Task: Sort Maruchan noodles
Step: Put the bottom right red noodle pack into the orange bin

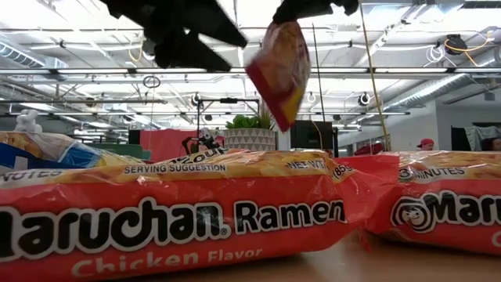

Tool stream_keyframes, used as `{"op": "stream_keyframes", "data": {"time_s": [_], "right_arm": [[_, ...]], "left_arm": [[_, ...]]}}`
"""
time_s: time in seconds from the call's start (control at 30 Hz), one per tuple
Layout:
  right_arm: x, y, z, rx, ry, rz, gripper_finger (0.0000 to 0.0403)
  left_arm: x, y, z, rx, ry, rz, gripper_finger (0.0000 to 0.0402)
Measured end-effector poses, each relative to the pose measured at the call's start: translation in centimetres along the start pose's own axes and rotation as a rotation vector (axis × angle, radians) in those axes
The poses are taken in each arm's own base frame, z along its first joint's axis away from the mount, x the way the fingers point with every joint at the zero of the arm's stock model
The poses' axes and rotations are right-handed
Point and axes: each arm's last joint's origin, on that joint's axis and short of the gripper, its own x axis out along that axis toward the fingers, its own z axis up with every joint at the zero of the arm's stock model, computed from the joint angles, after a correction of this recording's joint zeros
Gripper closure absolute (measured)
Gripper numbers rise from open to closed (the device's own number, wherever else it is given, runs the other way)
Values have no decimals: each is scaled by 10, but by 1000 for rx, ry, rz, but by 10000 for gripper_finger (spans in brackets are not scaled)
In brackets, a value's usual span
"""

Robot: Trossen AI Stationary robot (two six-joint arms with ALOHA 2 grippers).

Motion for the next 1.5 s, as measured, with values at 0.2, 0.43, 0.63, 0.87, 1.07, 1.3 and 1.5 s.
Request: {"op": "stream_keyframes", "data": {"time_s": [0.2,0.43,0.63,0.87,1.07,1.3,1.5], "right_arm": [[-4,2,2,2,-21,-13,403],[-4,12,5,50,-72,23,403],[-7,15,5,46,-75,37,403],[-8,18,5,70,-79,66,403],[0,27,-4,45,-65,64,403],[0,28,-5,45,-66,64,403],[0,27,-4,38,-68,66,403]], "left_arm": [[5,-7,5,-33,-98,-9,82],[26,-15,-11,8,-174,97,82],[42,-17,-25,-10,-227,207,82],[40,-20,-28,7,-272,338,82],[33,-28,-18,126,-327,321,106],[33,-28,-18,174,-319,300,188],[33,-28,-18,206,-313,304,234]]}}
